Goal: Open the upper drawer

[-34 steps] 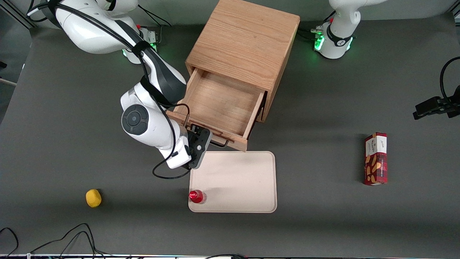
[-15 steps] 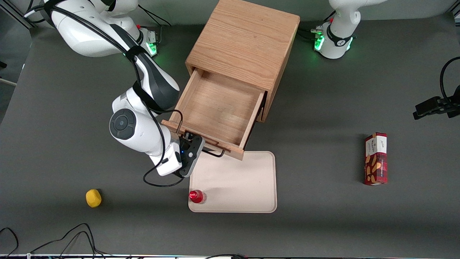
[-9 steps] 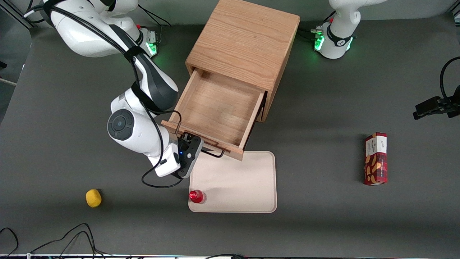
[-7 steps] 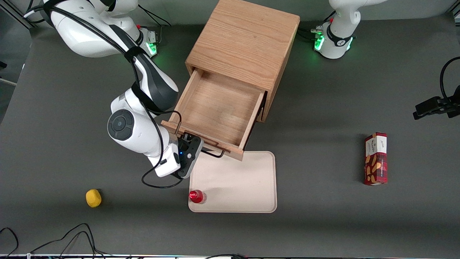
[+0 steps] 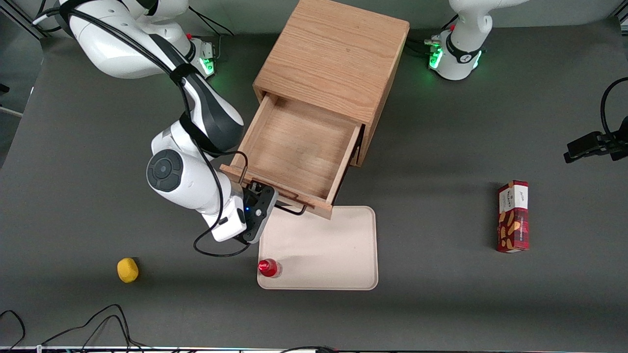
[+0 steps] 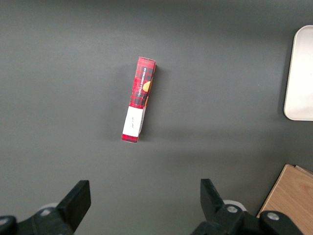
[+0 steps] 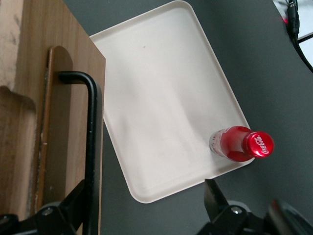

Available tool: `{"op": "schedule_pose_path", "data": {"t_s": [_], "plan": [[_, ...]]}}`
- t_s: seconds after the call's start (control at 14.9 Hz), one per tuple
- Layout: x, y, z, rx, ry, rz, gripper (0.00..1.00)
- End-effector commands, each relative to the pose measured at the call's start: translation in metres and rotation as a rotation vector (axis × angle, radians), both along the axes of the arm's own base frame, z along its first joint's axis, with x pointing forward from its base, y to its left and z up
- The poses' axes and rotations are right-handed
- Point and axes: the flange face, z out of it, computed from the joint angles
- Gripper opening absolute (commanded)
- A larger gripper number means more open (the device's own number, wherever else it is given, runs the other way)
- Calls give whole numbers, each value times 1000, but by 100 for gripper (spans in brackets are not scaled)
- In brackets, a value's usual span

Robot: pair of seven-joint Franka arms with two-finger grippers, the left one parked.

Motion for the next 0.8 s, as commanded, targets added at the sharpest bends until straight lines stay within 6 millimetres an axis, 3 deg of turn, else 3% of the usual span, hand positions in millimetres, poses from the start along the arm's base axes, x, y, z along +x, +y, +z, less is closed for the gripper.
{"op": "schedule_pose_path", "data": {"t_s": [0.0, 0.34, 0.47, 0.54, 0.74], "plan": [[7, -4, 28, 6, -70, -2, 100], [0, -13, 85, 36, -127, -36, 100], [-8, -35, 132, 93, -141, -147, 100], [-23, -41, 148, 105, -125, -225, 100], [-57, -57, 173, 98, -62, -446, 100]]}}
